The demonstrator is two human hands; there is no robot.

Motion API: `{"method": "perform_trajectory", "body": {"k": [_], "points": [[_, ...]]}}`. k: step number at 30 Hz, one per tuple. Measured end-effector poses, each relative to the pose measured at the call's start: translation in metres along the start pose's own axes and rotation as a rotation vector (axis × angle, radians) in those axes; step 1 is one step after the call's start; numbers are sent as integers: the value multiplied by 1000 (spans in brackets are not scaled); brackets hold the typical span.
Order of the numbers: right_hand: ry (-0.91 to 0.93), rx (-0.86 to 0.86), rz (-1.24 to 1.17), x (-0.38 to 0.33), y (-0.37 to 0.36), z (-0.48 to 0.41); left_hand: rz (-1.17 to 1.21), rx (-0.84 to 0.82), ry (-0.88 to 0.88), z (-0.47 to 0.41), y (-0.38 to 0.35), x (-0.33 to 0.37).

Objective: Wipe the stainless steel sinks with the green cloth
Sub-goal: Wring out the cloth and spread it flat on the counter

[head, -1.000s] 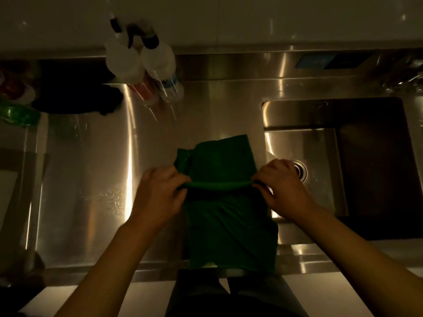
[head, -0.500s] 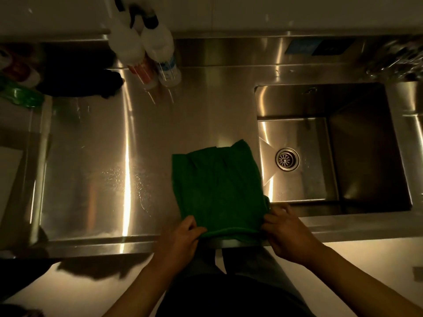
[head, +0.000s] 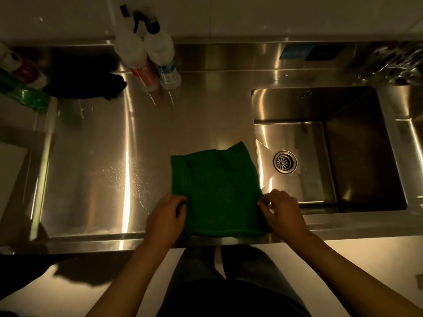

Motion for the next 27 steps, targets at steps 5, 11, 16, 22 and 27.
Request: {"method": "perform_trajectory", "body": {"k": [5, 11, 16, 22, 27], "points": [[-38, 113, -112, -27, 27, -70, -26, 185, 24, -73, 41, -1], [68, 27, 38, -72, 36, -153, -150, 112, 16, -136, 52, 4], [184, -29, 352, -84, 33, -176, -328, 57, -18, -149, 50, 10], [91, 82, 297, -60, 66, -182, -182, 199, 20, -147, 75, -1], [17, 196, 192, -52, 102, -204, -166, 282, -58, -175, 109, 7]]}}
Point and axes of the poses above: each hand's wrist, its own z-axis away from the middle knuckle, its own y-axis out of the back of the hand, x = y × z, the point moved 8 cm from there along -z, towards the middle knuckle, and after that the axes turned 2 degrees about -y, right-handed, at the moved point
